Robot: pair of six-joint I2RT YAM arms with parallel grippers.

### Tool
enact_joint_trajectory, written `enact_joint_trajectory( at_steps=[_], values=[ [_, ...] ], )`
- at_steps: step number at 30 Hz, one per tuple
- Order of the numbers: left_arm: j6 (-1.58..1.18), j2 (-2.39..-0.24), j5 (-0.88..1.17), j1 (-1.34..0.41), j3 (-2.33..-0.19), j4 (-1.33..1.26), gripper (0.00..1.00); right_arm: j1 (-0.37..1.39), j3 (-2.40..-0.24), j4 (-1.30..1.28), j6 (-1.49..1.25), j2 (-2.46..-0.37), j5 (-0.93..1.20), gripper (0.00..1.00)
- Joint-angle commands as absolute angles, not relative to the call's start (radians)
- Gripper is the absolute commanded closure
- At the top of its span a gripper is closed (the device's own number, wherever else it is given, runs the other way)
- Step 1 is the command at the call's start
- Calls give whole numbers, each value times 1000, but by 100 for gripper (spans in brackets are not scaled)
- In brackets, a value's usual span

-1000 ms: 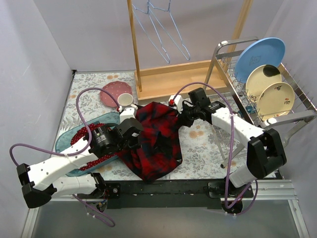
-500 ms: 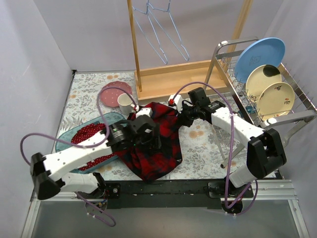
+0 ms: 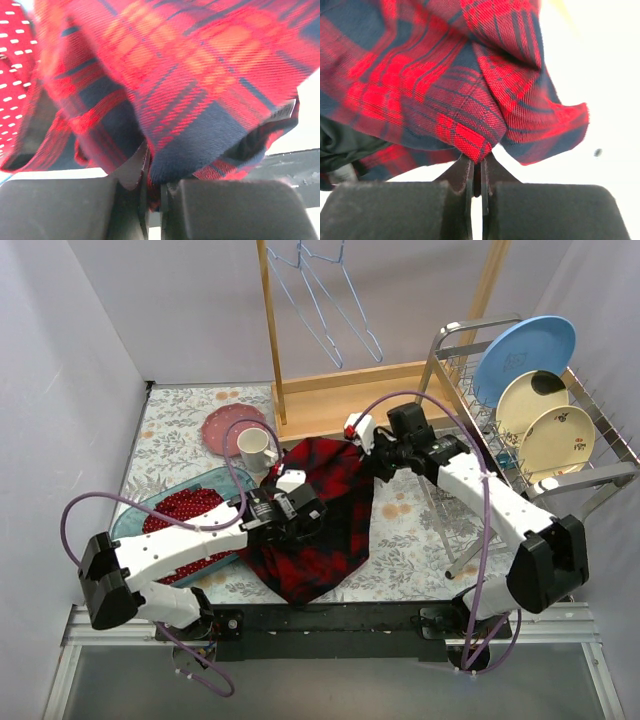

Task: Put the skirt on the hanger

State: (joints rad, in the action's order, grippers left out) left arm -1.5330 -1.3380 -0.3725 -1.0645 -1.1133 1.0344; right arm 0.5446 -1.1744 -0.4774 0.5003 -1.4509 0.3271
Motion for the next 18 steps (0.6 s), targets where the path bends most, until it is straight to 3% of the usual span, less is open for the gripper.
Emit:
enact_joint_trajectory(
  at_steps=[1,11,15,18],
  values=[
    [-1526,-1197,-466,-1066,-1192,1129,100,541,-1334,-469,543,-1335,186,99],
    [-1388,-1006,-361,-1062,-1267,1069,96,541,-1578,-569,583,-1187,109,99],
    [-1385,-1003,-313,-1062,-1168,996,92,541,-1554,-601,566,-1115,144,99],
    [-1408,-1028,-289,-1045,-1086,945,91,541,-1421,-581,564,-1088,143,98]
  ],
)
